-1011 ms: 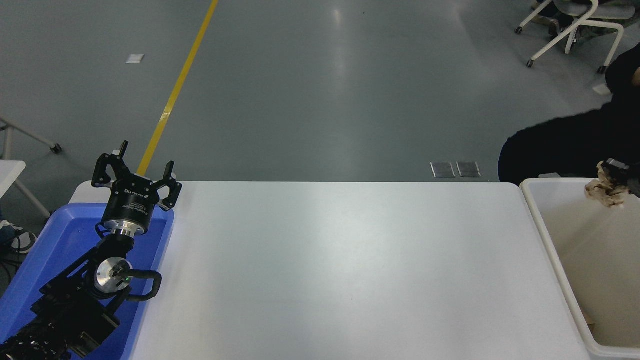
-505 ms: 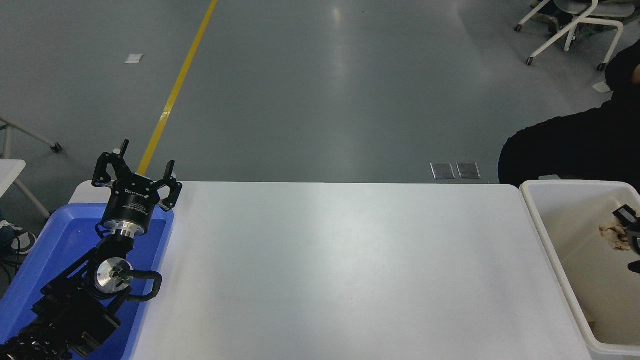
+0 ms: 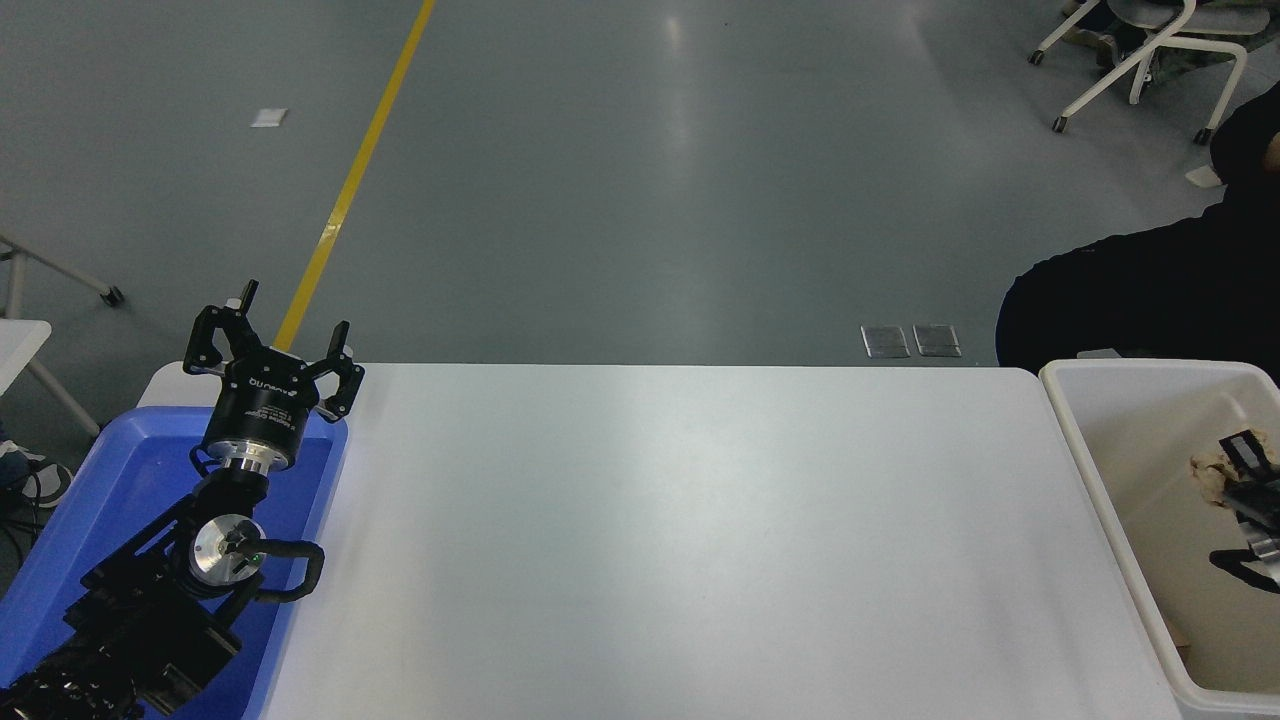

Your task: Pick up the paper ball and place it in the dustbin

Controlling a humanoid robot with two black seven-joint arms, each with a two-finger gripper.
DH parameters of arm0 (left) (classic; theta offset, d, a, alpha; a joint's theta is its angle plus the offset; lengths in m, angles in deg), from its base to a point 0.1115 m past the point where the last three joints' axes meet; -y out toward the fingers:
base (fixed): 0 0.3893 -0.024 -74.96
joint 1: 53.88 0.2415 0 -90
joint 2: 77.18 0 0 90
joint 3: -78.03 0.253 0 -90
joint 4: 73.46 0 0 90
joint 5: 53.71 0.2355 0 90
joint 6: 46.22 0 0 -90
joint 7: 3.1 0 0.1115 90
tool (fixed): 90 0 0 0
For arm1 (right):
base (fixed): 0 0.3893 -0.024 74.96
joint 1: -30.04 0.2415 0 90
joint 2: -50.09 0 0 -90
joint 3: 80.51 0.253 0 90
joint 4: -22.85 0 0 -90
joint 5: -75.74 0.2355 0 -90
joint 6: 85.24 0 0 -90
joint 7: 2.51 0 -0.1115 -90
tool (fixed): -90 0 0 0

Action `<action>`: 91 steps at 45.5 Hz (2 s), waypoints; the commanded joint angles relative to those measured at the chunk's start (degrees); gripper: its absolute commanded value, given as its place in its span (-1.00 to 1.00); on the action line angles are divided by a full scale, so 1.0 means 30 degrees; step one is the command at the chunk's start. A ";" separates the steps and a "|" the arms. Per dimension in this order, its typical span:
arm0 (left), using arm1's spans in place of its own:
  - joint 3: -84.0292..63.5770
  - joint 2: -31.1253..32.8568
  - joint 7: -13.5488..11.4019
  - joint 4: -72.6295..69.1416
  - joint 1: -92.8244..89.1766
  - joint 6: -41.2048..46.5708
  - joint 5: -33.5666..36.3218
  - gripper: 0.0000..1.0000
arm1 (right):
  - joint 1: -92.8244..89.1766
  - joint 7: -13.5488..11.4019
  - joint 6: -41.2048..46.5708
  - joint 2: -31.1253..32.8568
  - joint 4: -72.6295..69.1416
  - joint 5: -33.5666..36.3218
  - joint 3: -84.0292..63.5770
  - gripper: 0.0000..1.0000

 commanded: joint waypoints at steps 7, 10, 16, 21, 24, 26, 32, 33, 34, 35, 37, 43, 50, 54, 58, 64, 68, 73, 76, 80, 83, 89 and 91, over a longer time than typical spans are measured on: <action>0.0000 0.0000 0.0014 -0.0008 0.0000 0.0006 -0.0002 0.96 | -0.0392 -0.0002 -0.0087 -0.0329 0.0706 -0.0179 0.0676 -0.86; 0.0000 0.0000 0.0015 0.0021 0.0000 0.0006 -0.0002 0.96 | -0.0362 -0.0002 -0.0087 -0.0271 0.0765 -0.0179 0.0939 0.13; 0.0000 0.0000 0.0015 -0.0008 0.0000 -0.0023 -0.0002 0.96 | -0.0303 -0.0002 -0.0028 -0.0270 0.1087 -0.0150 0.1496 1.00; 0.0000 0.0000 -0.0015 0.0021 0.0000 0.0006 -0.0002 0.96 | -0.0420 -0.0002 0.0147 -0.0241 0.0912 -0.0150 0.2082 1.00; 0.0000 0.0000 0.0015 -0.0008 0.0000 0.0006 -0.0002 0.96 | -0.0508 -0.0002 0.0148 -0.0241 0.0882 -0.0150 0.2200 1.00; 0.0000 0.0000 0.0014 0.0021 0.0000 0.0006 -0.0002 0.96 | -0.0538 -0.0002 0.0177 -0.0270 0.0853 -0.0150 0.2200 1.00; 0.0000 0.0000 0.0014 -0.0008 0.0000 0.0006 -0.0002 0.96 | -0.0246 0.0027 0.0265 -0.0241 0.0824 -0.0150 0.2316 1.00; 0.0000 0.0000 0.0015 0.0021 0.0000 0.0006 -0.0002 0.96 | -0.0187 0.0027 0.0265 -0.0241 0.0795 -0.0150 0.2433 1.00; 0.0000 0.0000 0.0015 -0.0008 0.0000 0.0006 -0.0002 0.96 | -0.0070 0.0027 0.0294 -0.0241 0.0794 -0.0150 0.2609 1.00; 0.0000 0.0000 -0.0014 0.0021 0.0000 0.0006 -0.0002 0.96 | 0.0134 0.0027 0.0294 -0.0241 0.0736 -0.0150 0.2871 1.00; 0.0000 0.0000 0.0015 -0.0008 0.0000 0.0006 -0.0002 0.96 | 0.0748 0.0027 0.0324 -0.0212 0.0590 -0.0150 0.3573 1.00; 0.0000 0.0000 -0.0014 -0.0008 0.0000 0.0006 -0.0002 0.96 | 0.1951 0.0056 0.0353 0.0198 0.0033 -0.0179 0.6269 1.00; 0.0029 0.0000 0.0014 -0.0008 0.0000 0.0006 -0.0002 0.96 | 0.3005 0.0115 0.0353 0.0374 -0.0671 -0.0442 0.5981 1.00; 0.0000 0.0000 0.0015 -0.0008 -0.0029 0.0006 -0.0002 0.96 | 0.4000 0.0086 0.0324 0.0374 -0.0758 -0.1466 0.4519 1.00; 0.0029 0.0000 0.0014 0.0021 -0.0029 0.0006 -0.0002 0.96 | 0.5698 0.0086 0.0353 0.0374 -0.1517 -0.2141 0.2732 1.00; 0.0029 0.0000 0.0015 -0.0008 -0.0029 0.0006 -0.0002 0.96 | 0.9270 0.0086 0.0353 0.0841 -0.4678 -0.2318 -0.0197 1.00; 0.0029 0.0000 0.0015 -0.0008 -0.0029 -0.0023 -0.0002 0.96 | 1.1819 0.0086 0.0615 0.1282 -0.7139 -0.2318 -0.1635 1.00; 0.0029 0.0000 0.0015 0.0021 -0.0029 -0.0023 -0.0002 0.96 | 1.5159 0.0086 0.2779 0.1312 -0.9369 -0.2318 -0.2778 1.00; 0.0029 0.0000 0.0015 -0.0008 -0.0029 -0.0023 -0.0002 0.96 | 1.6771 0.0086 0.4624 0.1079 -1.0102 -0.2347 -0.3714 1.00; 0.0029 0.0000 0.0015 -0.0008 -0.0029 -0.0023 -0.0002 0.96 | 1.9028 0.0056 0.6737 -0.0238 -1.1449 -0.2668 -0.5764 1.00; 0.0029 0.0000 0.0015 -0.0008 -0.0029 0.0006 -0.0002 0.96 | 2.0405 0.0056 0.7499 -0.0883 -1.2327 -0.3020 -0.6820 1.00; 0.0029 0.0000 0.0015 -0.0008 -0.0029 -0.0023 -0.0002 0.96 | 2.2896 0.0027 0.9752 -0.1647 -1.4496 -0.3167 -0.7819 1.00; 0.0029 0.0000 0.0015 -0.0008 -0.0029 0.0006 -0.0002 0.96 | 2.3541 -0.0031 1.0777 -0.1735 -1.4994 -0.3168 -0.7848 1.00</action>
